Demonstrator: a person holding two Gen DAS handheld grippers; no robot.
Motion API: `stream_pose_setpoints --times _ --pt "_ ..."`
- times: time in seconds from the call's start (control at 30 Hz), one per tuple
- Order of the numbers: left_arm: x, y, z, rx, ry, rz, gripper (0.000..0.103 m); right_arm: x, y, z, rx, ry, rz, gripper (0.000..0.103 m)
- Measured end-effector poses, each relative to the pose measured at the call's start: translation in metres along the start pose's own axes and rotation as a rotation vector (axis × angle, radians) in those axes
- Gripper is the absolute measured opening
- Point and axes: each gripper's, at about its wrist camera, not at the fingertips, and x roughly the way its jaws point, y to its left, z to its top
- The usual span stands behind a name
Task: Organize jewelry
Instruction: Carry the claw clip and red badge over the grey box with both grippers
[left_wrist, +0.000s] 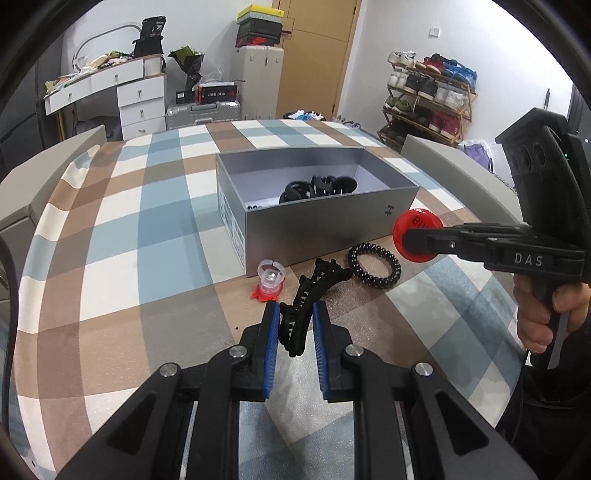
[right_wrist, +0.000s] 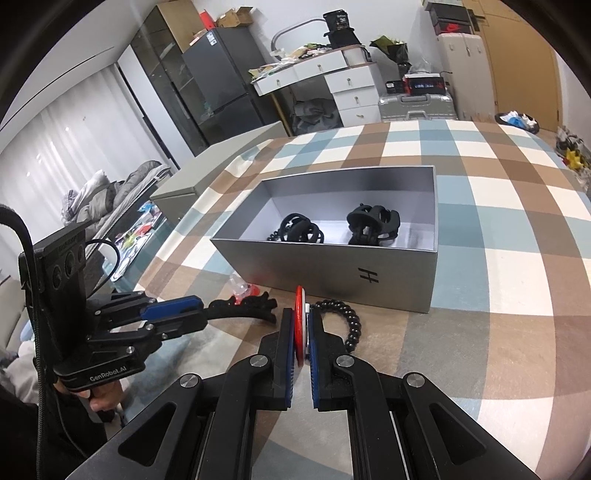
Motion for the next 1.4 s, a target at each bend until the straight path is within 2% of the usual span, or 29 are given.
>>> stream_pose_setpoints --times 0.73,1.03,1.4 --pt "-0.020 0.009 0.032 -0.064 -0.157 0.024 0.013 -0.030 -0.006 0.014 0.022 -0.104 0.006 0.006" --pt "-0.012 0.017 0.048 -0.094 -0.177 0.039 0.013 -0.036 -0.015 0.031 0.052 -0.148 0.014 0.006" --pt "0.006 0.021 0.063 -0.101 -0.168 0.049 0.013 -0.025 -0.026 0.042 0.082 -0.130 0.021 0.006"
